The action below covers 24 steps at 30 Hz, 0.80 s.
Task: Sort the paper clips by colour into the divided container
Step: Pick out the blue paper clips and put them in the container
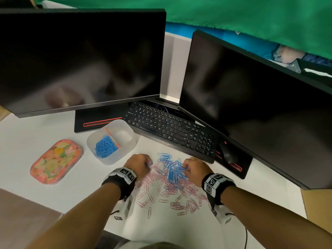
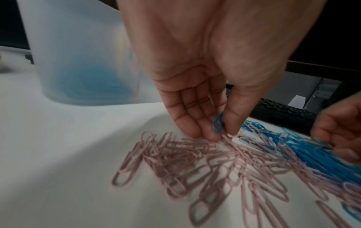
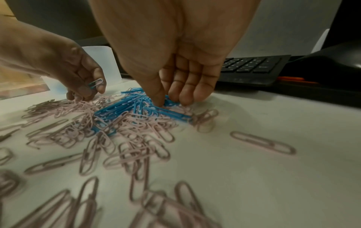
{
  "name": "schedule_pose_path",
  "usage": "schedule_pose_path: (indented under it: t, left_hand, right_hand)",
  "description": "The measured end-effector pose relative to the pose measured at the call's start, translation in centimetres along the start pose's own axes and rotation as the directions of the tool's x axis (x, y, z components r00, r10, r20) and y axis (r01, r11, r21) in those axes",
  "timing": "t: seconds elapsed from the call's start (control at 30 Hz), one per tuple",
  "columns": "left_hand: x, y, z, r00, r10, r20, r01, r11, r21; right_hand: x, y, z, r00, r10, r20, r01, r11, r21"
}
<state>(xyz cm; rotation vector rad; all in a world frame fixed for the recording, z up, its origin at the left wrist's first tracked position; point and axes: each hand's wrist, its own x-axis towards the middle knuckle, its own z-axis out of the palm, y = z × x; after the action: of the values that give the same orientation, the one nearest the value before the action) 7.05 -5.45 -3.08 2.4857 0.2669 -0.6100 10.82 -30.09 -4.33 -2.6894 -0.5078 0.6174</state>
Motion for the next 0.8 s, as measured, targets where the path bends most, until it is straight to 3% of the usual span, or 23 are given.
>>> schedule_pose_path:
  t: [0.23,0.4,0.63,0.8]
  left_hand:
    - [-0.1,0.1,-0.6,0.999,-0.039,-0.017,0.035,0.979,-0.201]
    - [0.2,0.2,-0.5,0.998,-0.067,0.014,0.068,0.922,-0.380]
    - [1.2,1.4,-0.3,0.997,-0.073,0.019,0.071,0.825,-0.560]
    - [2.5,2.1,-0.5,0.991,-0.082,0.109,0.134,0.728,-0.673]
  right_hand:
    - [-1.3,0.7,0.0,0.998,0.058,-0.031,-0.052,0.984,0.170]
    - [-1.6,0.4,-0.7,0.988,0.155,0.009,-0.145,0.899,0.413]
    - [-1.3,0.1,-1.8,0.954,0.252,0.164,-0.291,0.639,0.712]
    - [-0.6,-0.6,-2.4,0.920,0.299,0.255,-0.341,0.287,0.895]
